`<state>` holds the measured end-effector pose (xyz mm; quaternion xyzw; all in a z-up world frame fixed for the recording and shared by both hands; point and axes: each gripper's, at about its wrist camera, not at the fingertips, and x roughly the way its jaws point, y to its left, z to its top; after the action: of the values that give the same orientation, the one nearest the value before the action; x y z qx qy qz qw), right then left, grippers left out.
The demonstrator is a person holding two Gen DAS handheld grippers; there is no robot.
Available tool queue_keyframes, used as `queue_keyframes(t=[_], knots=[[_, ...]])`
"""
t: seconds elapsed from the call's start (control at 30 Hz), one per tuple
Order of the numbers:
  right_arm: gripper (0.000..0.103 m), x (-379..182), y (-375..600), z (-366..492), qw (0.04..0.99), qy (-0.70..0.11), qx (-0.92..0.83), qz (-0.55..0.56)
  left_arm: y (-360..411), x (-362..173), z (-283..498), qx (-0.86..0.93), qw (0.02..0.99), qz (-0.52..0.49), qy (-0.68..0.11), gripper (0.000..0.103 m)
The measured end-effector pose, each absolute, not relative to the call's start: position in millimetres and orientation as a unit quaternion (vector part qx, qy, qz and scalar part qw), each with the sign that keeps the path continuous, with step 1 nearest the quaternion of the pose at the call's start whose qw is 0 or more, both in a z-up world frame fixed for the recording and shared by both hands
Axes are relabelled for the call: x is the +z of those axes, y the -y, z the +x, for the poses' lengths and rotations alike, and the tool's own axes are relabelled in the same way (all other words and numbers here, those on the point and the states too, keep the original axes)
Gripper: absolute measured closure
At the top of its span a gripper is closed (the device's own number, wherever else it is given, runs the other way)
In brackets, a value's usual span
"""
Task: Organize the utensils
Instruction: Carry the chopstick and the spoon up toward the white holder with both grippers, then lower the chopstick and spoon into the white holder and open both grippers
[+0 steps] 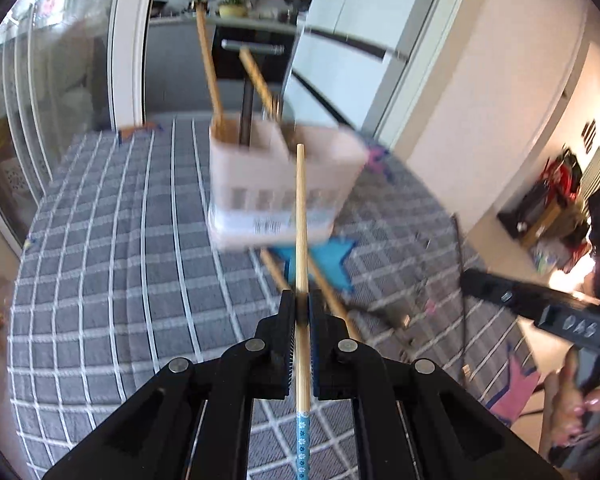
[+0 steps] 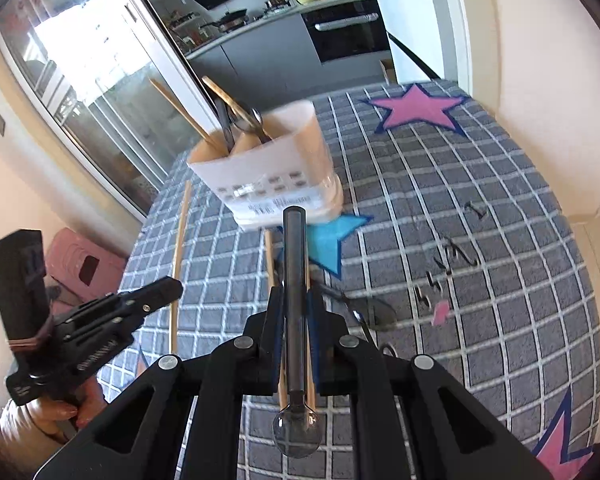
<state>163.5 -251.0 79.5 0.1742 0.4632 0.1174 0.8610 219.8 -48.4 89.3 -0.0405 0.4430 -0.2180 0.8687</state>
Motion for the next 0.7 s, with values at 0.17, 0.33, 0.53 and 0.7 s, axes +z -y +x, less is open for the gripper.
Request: queue_keyframes(t=[0.17, 0.33, 0.53, 0.7], knots=[[0.091, 101.5, 245.8, 189.4, 0.869, -0.446, 0.129, 0.169, 36.7, 135.0, 242.2, -0.225, 0.889, -0.055, -0.395, 0.065], [0.091, 126.0, 240.5, 225.9, 0.879, -0.426, 0.138, 0.162, 40.5, 171.3, 286.1, -0.225, 0.904, -0.065, -0.358, 0.065], [0.091, 151.3, 237.9, 282.2, 0.894, -0.395, 0.141, 0.156, 46.8, 196.1, 342.4, -0.21, 0.926, -0.069, -0.306, 0.065], [0.091, 156.6, 239.0, 321.8, 0.906, -0.366, 0.132, 0.165, 52.2, 196.3, 377.6, -0.195, 0.94, -0.071, -0.271, 0.065]])
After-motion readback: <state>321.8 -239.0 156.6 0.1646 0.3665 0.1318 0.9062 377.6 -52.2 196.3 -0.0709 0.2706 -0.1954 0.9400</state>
